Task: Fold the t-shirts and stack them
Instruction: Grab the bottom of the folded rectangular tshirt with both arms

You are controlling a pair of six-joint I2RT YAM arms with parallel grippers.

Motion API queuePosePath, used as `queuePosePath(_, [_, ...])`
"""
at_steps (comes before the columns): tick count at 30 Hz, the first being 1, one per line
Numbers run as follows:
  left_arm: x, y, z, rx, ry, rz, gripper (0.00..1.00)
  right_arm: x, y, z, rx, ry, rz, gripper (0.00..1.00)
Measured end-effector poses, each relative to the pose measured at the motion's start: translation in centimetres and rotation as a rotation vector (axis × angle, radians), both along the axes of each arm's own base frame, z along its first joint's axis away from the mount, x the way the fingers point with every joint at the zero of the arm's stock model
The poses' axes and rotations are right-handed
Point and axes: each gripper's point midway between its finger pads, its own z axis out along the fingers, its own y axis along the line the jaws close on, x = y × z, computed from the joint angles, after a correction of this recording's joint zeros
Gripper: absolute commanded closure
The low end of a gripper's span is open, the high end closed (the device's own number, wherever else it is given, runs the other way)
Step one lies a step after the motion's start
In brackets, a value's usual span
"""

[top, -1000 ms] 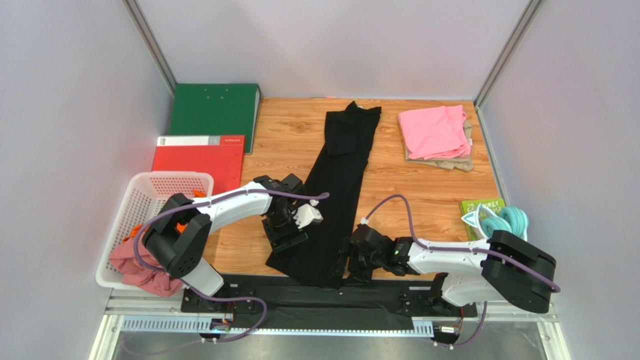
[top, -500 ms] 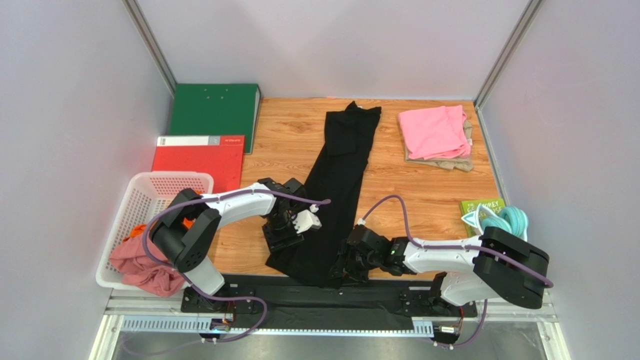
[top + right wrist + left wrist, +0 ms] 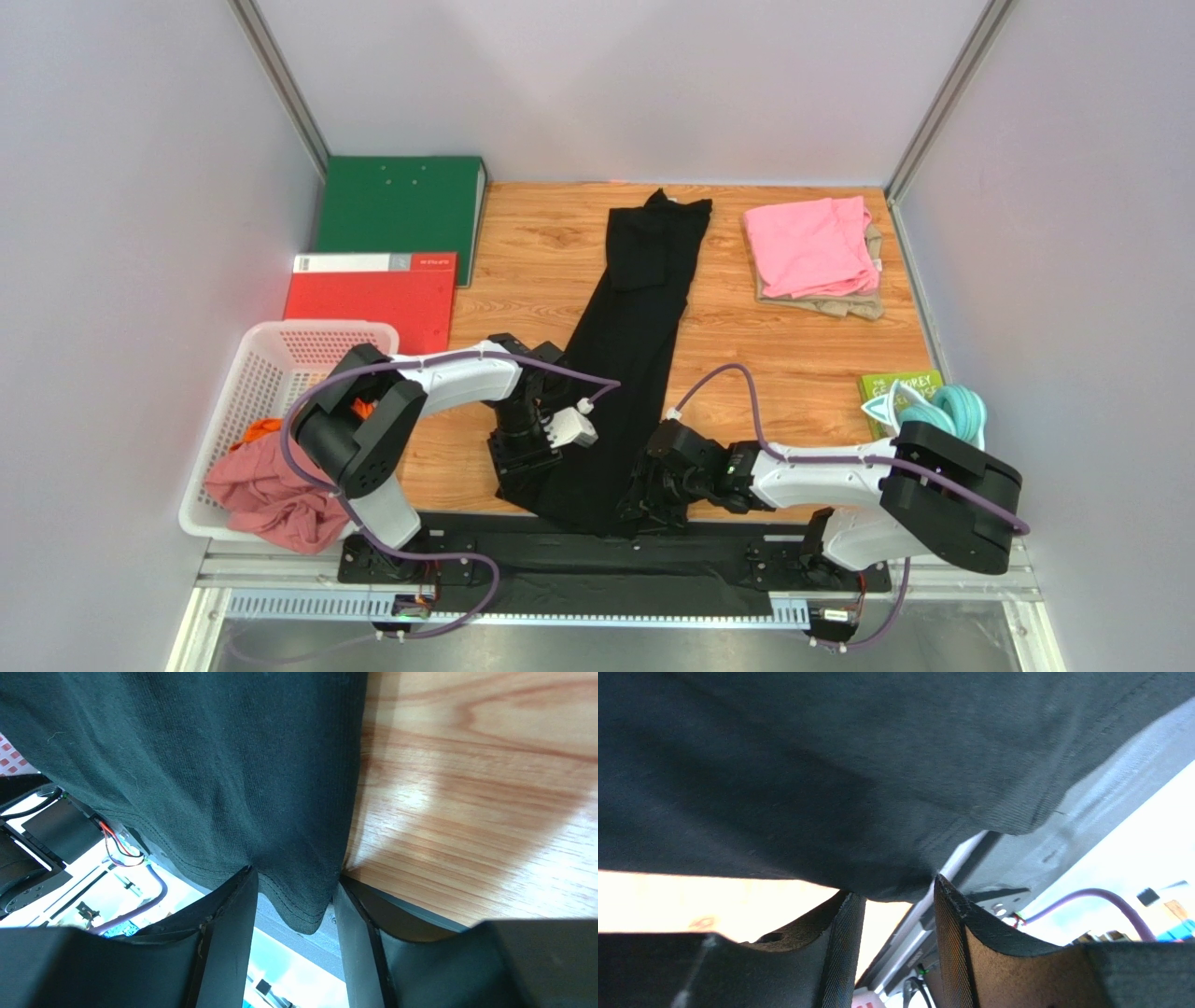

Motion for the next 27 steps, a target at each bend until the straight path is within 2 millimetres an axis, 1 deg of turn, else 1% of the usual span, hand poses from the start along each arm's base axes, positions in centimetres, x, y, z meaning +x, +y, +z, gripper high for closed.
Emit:
queuePosePath(1, [-0.2, 0.0, 0.0, -0.004, 0.011, -0.001, 0.82, 0.0, 0.0, 0.0, -0.002, 0.001, 0.000, 0.53])
queuePosePath(2, [-0.3, -0.1, 0.0, -0.008, 0.017, -0.003, 1.00, 0.0, -0.1, 0.0, -0.005, 0.000, 0.001, 0.54])
queuePosePath(5, [-0.3, -0.2, -0.1, -0.018, 0.021, -0.015, 1.00, 0.0, -0.2, -0.1, -0.016, -0.001, 0.002, 0.62])
queuePosePath(6, [-0.3, -0.2, -0.1, -0.021, 0.022, -0.017, 1.00, 0.1, -0.3, -0.1, -0.020, -0.005, 0.000, 0.69])
queuePosePath(8, [-0.3, -0.3, -0.1, -0.023, 0.022, -0.017, 1.00, 0.3, -0.4, 0.1, -0.027, -0.016, -0.003, 0.79])
queuePosePath(9, [-0.3, -0.3, -0.1, -0.025, 0.020, -0.017, 1.00, 0.5, -0.4, 0.2, -0.027, -0.025, -0.003, 0.88])
queuePosePath(12, [-0.2, -0.4, 0.3, -0.035, 0.013, -0.017, 1.00, 0.9, -0.2, 0.9, -0.020, -0.046, -0.002, 1.00])
queuePosePath(17, [0.4, -1.0, 1.3, -0.069, -0.026, -0.017, 1.00, 1.0, -0.2, 1.5, -0.012, -0.056, -0.003, 1.00])
queuePosePath(20, [0.8, -1.2, 2.5, -0.096, -0.060, -0.015, 1.00, 1.0, -0.4, 2.0, -0.009, -0.062, -0.006, 1.00])
queuePosePath(24, [1.8, -2.0, 5.5, -0.154, -0.115, -0.003, 1.00, 0.8, -0.9, 2.8, -0.002, -0.067, -0.008, 1.00])
queuePosePath(27, [2.0, -2.5, 7.6, -0.199, -0.138, 0.001, 1.00, 0.5, -1.1, 3.5, 0.000, -0.074, -0.004, 1.00])
